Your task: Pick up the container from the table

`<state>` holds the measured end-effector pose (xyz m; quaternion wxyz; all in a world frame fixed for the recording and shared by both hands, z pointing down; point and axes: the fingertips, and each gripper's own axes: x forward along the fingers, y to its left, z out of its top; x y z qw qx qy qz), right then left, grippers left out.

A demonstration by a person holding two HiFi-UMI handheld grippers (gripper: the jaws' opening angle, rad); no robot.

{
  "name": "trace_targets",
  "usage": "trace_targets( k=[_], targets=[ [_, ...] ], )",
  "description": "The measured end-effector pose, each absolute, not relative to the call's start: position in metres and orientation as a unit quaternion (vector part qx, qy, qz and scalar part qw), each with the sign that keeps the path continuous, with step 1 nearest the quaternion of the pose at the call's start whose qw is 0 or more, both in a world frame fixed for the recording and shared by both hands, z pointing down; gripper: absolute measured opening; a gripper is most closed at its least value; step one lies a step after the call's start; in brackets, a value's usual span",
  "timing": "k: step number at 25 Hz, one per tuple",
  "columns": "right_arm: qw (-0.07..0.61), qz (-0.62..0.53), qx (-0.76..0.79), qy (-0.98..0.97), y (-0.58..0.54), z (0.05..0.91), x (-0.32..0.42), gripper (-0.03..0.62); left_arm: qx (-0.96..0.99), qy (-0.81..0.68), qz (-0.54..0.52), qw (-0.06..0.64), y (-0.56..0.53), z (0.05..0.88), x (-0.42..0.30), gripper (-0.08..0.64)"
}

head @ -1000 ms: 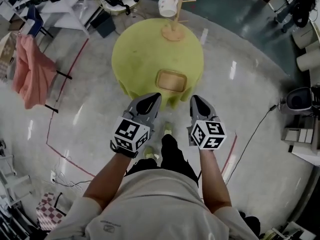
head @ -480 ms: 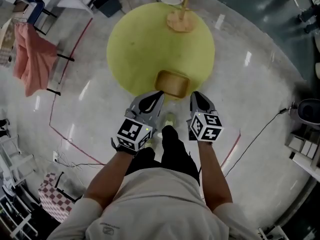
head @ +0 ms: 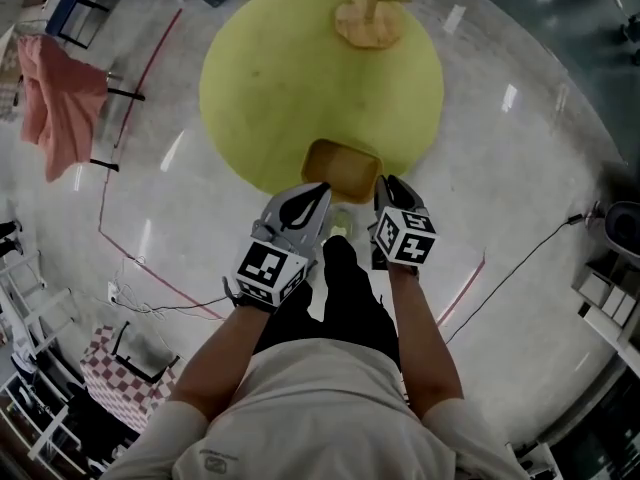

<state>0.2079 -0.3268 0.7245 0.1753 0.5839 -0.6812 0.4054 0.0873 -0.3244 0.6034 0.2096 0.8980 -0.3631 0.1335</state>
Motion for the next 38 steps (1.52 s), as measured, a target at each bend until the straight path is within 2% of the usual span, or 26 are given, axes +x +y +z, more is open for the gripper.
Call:
trace_targets(
  k=[13,20,38],
  targets=[
    [0.216,0.451,0.573,-0.65,-0.327,0.773,0.194,0.071,0.893,-0.36,0.147,0.227,-0.317,0.624,0.086,0.006],
    [0.21,0.466,0.591,-0.624,-0.322,0.775,0.202,0.037,0.892,-0.365,0.143,0.224,-0.31,0.619,0.073,0.006],
    [0.168,0.433,0.61,-0.642,-0.295,0.695,0.184,0.035,0.914,-0.35,0.108,0.175,-0.268,0.566,0.04,0.006]
  ],
)
